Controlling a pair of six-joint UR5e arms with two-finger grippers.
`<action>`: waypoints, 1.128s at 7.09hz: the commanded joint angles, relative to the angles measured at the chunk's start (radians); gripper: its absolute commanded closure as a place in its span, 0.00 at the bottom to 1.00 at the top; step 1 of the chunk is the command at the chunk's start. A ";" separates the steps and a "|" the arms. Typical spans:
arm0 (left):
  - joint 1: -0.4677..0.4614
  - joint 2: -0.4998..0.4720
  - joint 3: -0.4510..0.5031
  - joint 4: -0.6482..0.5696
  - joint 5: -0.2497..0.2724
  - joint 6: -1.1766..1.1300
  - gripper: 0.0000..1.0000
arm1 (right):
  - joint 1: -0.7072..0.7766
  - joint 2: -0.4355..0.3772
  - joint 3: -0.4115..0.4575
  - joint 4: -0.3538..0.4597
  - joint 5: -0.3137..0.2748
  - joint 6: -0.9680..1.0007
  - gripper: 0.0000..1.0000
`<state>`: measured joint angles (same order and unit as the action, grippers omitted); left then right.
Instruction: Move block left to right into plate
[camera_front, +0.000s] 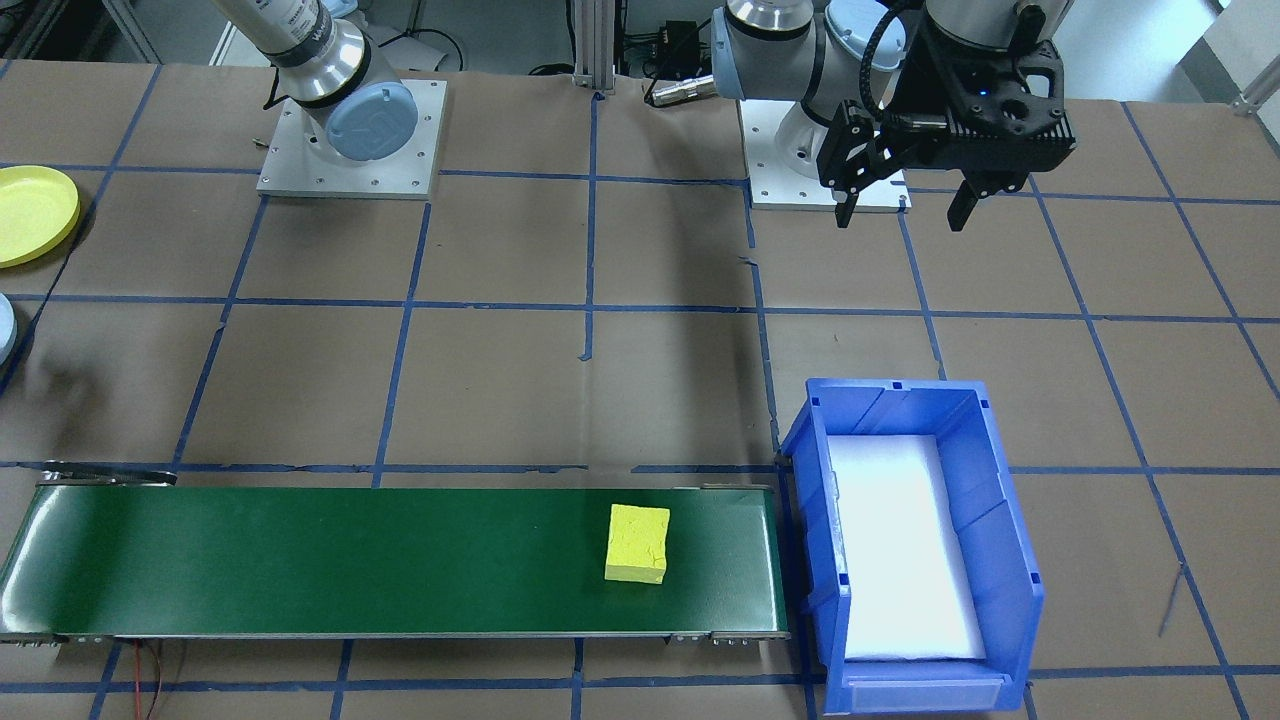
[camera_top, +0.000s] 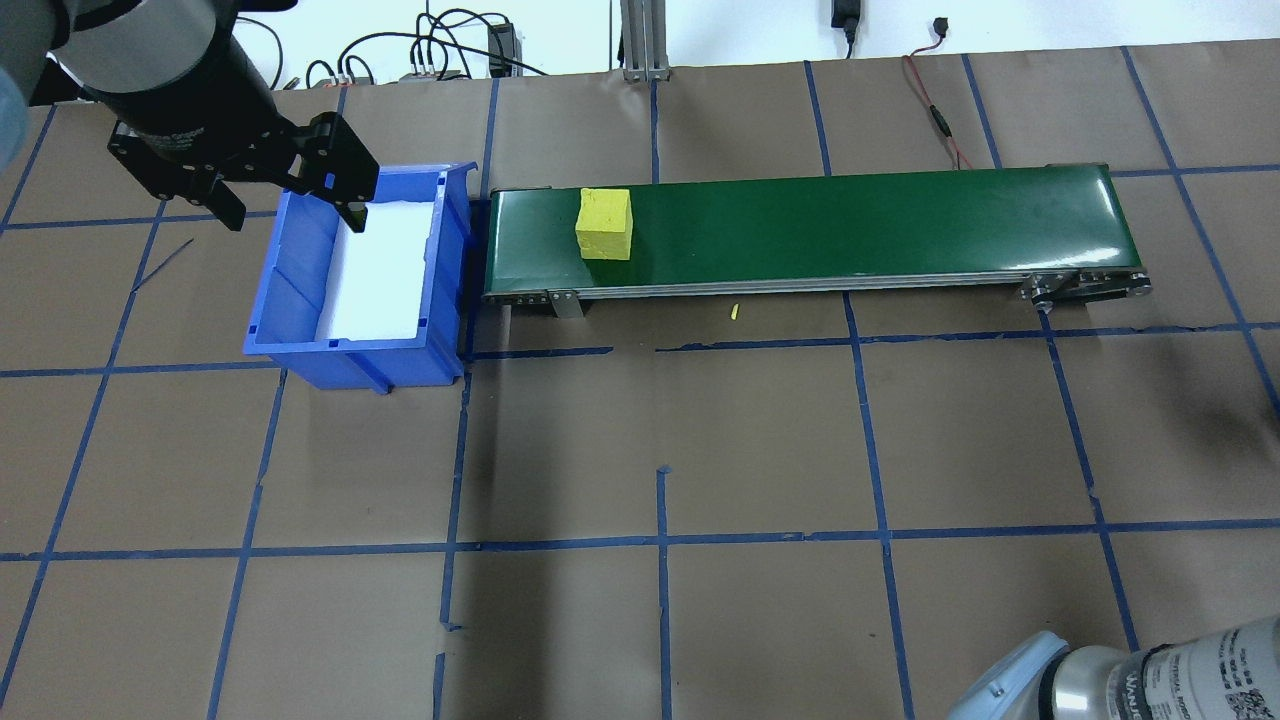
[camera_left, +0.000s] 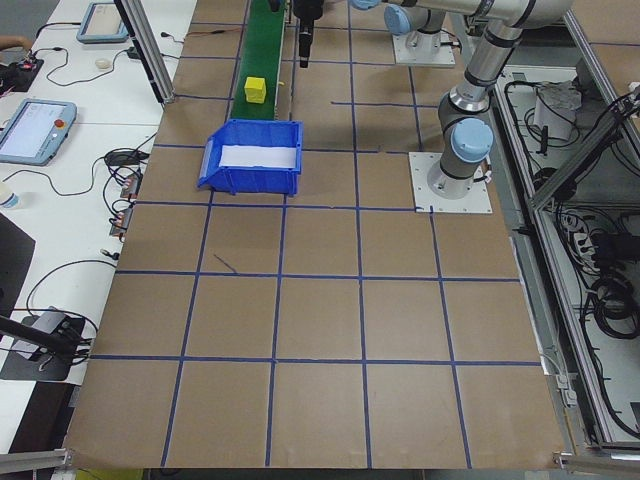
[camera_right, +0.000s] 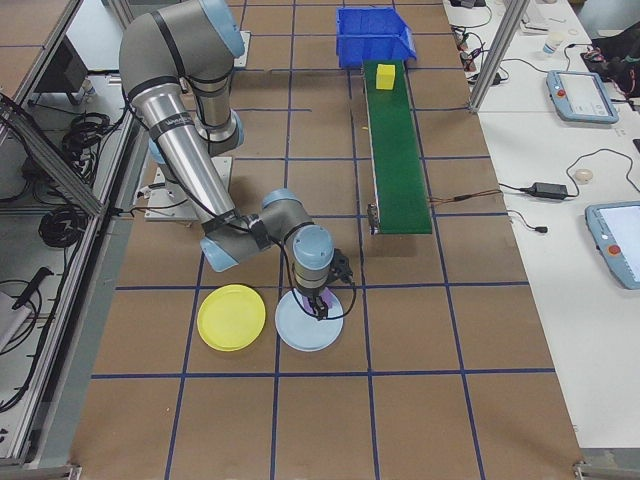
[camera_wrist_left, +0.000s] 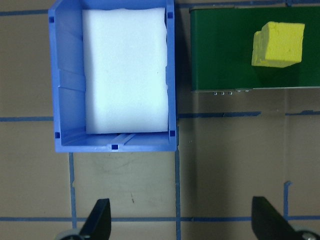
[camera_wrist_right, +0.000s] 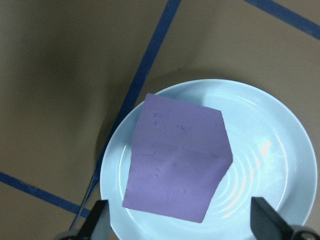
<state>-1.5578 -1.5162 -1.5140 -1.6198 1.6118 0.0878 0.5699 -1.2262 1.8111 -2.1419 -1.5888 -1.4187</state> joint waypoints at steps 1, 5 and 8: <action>0.038 0.005 -0.002 -0.020 -0.018 0.070 0.00 | 0.193 -0.056 -0.004 0.040 0.044 0.230 0.00; 0.027 -0.007 -0.014 0.000 -0.104 -0.005 0.00 | 0.562 -0.108 -0.061 0.043 0.144 0.787 0.00; 0.039 -0.007 -0.043 0.008 -0.102 0.035 0.00 | 0.808 -0.044 -0.163 0.093 0.177 1.250 0.00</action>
<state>-1.5257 -1.5233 -1.5444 -1.6171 1.5071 0.0987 1.2816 -1.3102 1.6957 -2.0596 -1.4382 -0.3474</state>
